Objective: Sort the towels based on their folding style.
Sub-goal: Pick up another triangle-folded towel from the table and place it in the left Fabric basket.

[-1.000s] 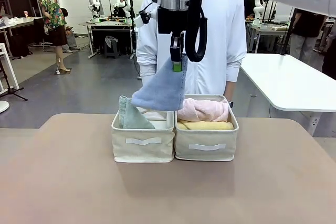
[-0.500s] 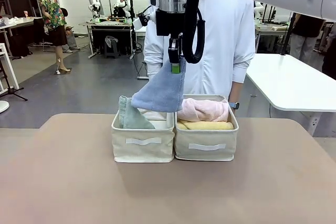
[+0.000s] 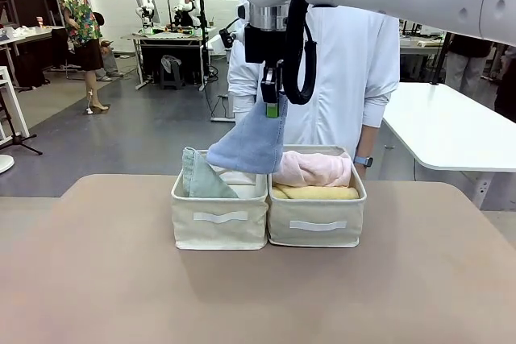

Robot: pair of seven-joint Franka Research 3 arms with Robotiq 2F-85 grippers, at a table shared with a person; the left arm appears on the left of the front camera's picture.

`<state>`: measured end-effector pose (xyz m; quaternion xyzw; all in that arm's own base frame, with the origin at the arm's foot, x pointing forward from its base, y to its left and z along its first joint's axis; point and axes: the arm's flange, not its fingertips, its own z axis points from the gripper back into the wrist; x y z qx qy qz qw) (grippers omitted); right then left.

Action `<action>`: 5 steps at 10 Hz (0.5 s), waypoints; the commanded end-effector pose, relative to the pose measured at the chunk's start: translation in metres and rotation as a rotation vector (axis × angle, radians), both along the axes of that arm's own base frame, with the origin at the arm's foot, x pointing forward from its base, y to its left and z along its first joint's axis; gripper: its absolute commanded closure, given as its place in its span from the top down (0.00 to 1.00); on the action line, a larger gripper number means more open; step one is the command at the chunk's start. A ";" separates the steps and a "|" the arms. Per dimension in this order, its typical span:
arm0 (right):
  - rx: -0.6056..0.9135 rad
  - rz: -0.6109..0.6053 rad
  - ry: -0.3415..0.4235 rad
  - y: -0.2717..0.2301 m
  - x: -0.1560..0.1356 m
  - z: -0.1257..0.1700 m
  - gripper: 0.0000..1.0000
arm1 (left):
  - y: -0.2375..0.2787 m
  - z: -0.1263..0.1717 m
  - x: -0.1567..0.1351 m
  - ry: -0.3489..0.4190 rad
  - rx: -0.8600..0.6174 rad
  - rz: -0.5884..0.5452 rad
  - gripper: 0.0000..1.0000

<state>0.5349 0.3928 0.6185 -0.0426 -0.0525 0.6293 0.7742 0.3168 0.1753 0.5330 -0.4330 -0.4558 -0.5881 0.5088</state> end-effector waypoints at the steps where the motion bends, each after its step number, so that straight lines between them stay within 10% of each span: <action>1: 0.080 -0.066 -0.006 0.003 0.018 0.009 0.16 | 0.000 0.000 -0.002 -0.028 -0.021 0.002 1.00; 5: 0.030 0.029 0.092 0.032 0.059 -0.028 0.16 | 0.000 0.000 -0.002 -0.028 -0.021 0.002 1.00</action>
